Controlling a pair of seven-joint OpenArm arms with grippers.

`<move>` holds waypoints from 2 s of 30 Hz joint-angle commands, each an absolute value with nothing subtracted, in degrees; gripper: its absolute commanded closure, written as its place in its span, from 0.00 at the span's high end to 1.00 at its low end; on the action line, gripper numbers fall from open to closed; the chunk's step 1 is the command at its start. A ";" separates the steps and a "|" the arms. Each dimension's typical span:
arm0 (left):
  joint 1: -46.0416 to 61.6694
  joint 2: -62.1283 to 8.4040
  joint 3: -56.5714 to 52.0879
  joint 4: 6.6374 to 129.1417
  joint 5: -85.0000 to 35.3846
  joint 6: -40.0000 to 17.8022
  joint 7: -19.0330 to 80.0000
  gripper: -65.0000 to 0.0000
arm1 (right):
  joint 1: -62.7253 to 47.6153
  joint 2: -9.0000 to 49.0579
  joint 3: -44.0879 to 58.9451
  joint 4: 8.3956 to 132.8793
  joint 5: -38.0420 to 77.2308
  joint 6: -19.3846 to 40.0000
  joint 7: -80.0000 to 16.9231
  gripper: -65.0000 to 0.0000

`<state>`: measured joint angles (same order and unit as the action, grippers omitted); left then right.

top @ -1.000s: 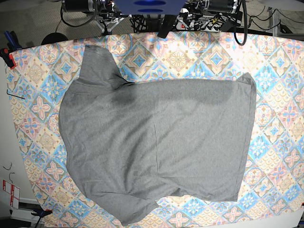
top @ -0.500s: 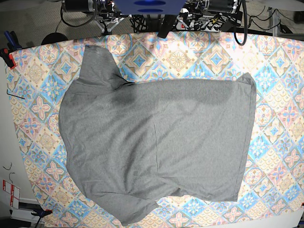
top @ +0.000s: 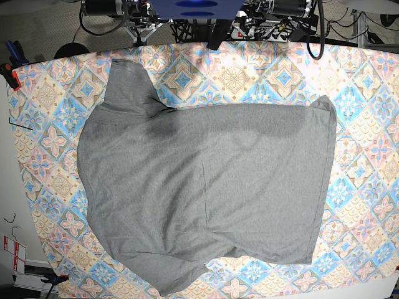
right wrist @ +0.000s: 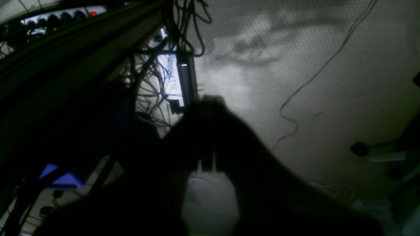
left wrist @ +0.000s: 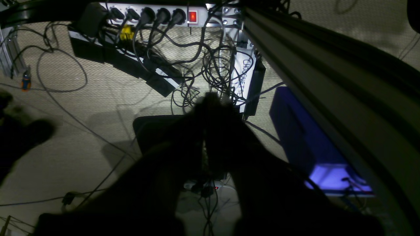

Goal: Fold the T-shirt properly

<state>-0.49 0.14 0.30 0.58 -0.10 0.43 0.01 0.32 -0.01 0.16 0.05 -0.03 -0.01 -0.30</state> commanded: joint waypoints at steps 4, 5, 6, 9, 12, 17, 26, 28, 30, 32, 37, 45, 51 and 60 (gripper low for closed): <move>-0.75 0.31 0.40 0.57 0.22 0.48 0.22 0.00 | 0.48 0.04 0.04 0.00 -0.04 0.13 -0.48 0.00; -0.75 0.13 0.48 0.57 0.31 0.48 0.22 0.00 | 0.40 0.04 0.04 0.00 -0.04 0.13 -0.48 0.00; -0.48 0.04 0.57 0.40 0.31 0.48 0.22 0.00 | 0.31 0.04 0.04 0.00 -0.04 0.13 -0.48 0.00; 0.13 -1.36 0.66 0.00 0.40 0.48 0.31 0.00 | -0.40 0.40 0.04 0.00 -0.04 0.13 -0.57 0.00; 3.12 -2.59 0.48 0.00 -0.13 0.48 0.13 0.00 | -1.54 0.40 0.04 0.00 -0.04 0.13 -0.57 0.00; 5.93 -2.86 0.40 0.00 -0.13 0.48 0.04 0.00 | -3.56 1.45 0.04 0.00 -0.13 0.13 -0.48 0.00; 8.31 -4.79 0.40 0.13 -0.31 0.31 -0.48 0.00 | -6.99 2.77 0.04 0.00 -0.13 0.13 0.22 0.00; 8.57 -5.85 0.40 0.00 -0.31 0.22 -3.56 0.00 | -8.04 2.77 0.04 0.00 -0.13 0.13 2.77 0.00; 10.59 -6.29 0.40 0.00 -0.13 0.22 -8.13 0.00 | -9.71 2.77 0.04 0.00 -0.13 0.13 6.46 0.00; 12.44 -6.37 0.40 0.00 -0.04 0.22 -13.76 0.00 | -11.56 2.77 0.04 0.00 -0.13 0.13 11.12 0.00; 17.10 -6.46 0.48 0.00 0.22 0.22 -27.03 0.00 | -16.04 2.59 0.31 0.00 -0.13 0.13 22.37 0.00; 21.41 -6.46 0.66 0.00 0.40 0.22 -47.08 0.00 | -22.46 2.42 0.13 0.00 -0.13 0.13 41.71 0.00; 21.85 -6.46 0.66 0.00 0.40 0.22 -52.88 0.00 | -24.48 2.42 0.04 0.00 -0.13 0.13 52.44 0.00; 28.53 -7.69 0.31 7.25 -0.31 0.22 -71.52 0.00 | -29.32 2.42 -0.04 0.00 -0.13 0.13 69.32 0.00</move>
